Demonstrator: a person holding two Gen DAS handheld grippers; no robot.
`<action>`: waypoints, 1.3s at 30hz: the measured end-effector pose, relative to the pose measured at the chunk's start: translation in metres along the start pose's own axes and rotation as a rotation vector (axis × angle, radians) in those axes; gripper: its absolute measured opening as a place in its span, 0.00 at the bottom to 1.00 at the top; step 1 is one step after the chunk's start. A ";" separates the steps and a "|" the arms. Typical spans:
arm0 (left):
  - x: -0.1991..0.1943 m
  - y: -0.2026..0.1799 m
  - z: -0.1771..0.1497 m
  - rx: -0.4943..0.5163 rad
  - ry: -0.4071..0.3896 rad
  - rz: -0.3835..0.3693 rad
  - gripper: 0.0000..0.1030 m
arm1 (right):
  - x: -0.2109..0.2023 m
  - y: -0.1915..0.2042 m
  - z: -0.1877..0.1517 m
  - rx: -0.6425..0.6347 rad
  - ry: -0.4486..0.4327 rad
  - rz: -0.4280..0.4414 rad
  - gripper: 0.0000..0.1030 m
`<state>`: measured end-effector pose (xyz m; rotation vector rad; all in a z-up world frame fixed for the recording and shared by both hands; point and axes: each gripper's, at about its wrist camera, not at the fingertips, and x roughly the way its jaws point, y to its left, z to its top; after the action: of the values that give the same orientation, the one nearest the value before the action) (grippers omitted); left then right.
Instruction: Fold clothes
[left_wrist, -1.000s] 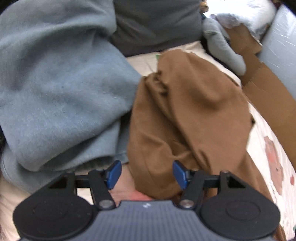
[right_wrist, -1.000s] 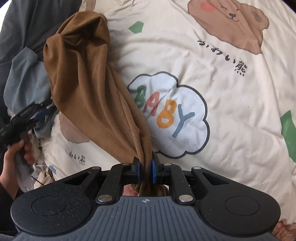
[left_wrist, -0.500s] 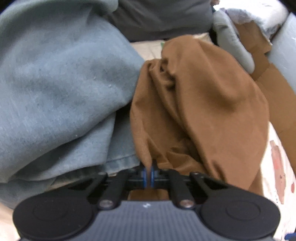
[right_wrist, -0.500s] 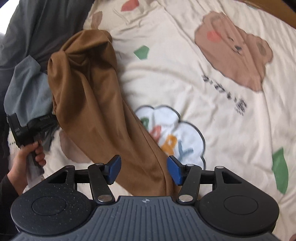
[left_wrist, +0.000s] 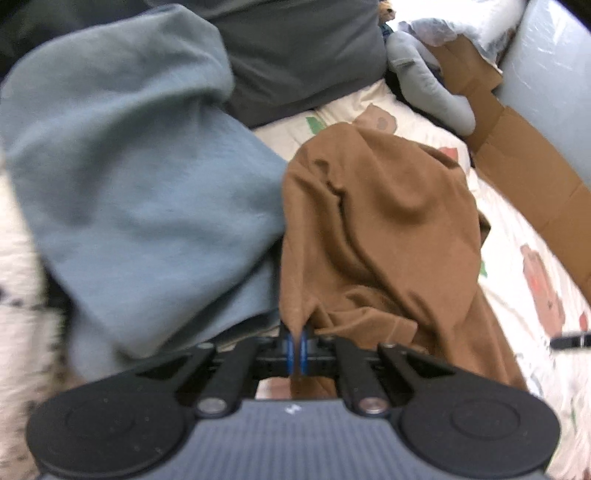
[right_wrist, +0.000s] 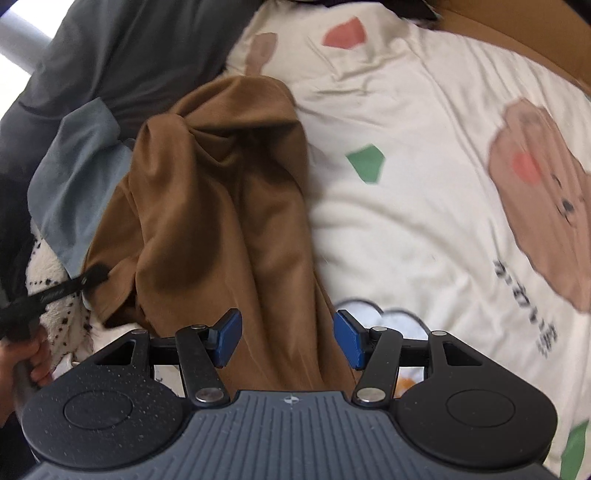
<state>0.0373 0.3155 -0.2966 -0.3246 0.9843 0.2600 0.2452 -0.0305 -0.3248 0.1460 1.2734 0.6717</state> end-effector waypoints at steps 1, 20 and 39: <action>-0.006 0.004 0.000 0.001 0.003 0.017 0.03 | 0.001 0.001 0.002 -0.001 -0.005 0.005 0.60; -0.076 0.044 -0.043 -0.066 0.053 0.101 0.03 | 0.009 0.020 0.005 -0.005 -0.030 0.073 0.60; -0.070 -0.085 -0.022 -0.044 0.012 -0.285 0.03 | -0.006 0.099 0.021 -0.110 0.037 0.291 0.60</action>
<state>0.0137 0.2237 -0.2362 -0.5016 0.9321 0.0205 0.2254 0.0511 -0.2674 0.2319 1.2592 0.9959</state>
